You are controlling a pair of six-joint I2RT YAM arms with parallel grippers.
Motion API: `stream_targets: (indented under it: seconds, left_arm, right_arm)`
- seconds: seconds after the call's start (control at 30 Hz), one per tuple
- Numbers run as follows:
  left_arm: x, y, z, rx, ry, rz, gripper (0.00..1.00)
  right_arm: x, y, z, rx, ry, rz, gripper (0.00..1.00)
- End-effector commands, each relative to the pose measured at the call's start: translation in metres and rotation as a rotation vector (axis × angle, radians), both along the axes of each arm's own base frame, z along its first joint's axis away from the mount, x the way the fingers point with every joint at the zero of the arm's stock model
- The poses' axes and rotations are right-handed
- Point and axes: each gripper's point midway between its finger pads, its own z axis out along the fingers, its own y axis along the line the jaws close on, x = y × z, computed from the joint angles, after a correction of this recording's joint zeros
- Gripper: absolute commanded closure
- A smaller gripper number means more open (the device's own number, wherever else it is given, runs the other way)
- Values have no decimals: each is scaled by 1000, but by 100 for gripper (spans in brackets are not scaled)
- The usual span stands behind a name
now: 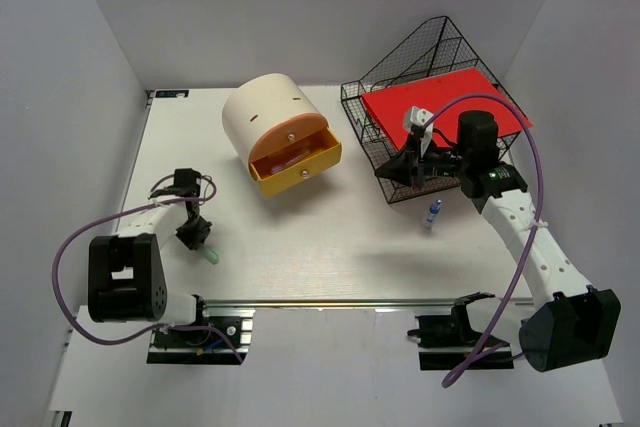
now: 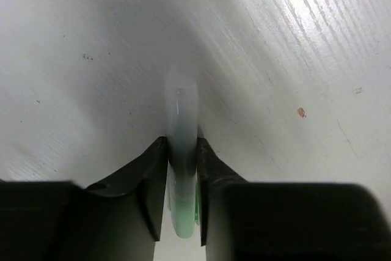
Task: Organize the desk
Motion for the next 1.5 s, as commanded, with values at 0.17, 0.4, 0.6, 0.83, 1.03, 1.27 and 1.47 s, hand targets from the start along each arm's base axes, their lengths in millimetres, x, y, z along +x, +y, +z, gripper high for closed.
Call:
stream_targets:
  seconds: [0.17, 0.4, 0.6, 0.83, 1.03, 1.27, 1.47]
  left_arm:
    - [13, -12, 25, -71, -99, -47, 84]
    - [69, -83, 115, -346, -424, -431, 100]
    - [89, -113, 221, -343, -701, -834, 100]
    - [81, -174, 289, -356, -955, -1328, 100]
    - [98, -207, 309, -309, -1027, -1494, 100]
    - [124, -231, 284, -45, -905, -1670, 100]
    - [143, -234, 277, 137, -899, -1691, 100]
  right_arm:
    - [4, -1, 14, 8, -45, 4, 100]
    - [5, -2, 14, 6, -51, -1, 100]
    - [8, -2, 11, 3, -41, -7, 100]
    - [11, -1, 5, -4, -18, -8, 100]
    - [9, -3, 6, -9, -54, -4, 100]
    - [9, -7, 7, -11, -110, -20, 98]
    - [13, -10, 1, -6, -72, -17, 98]
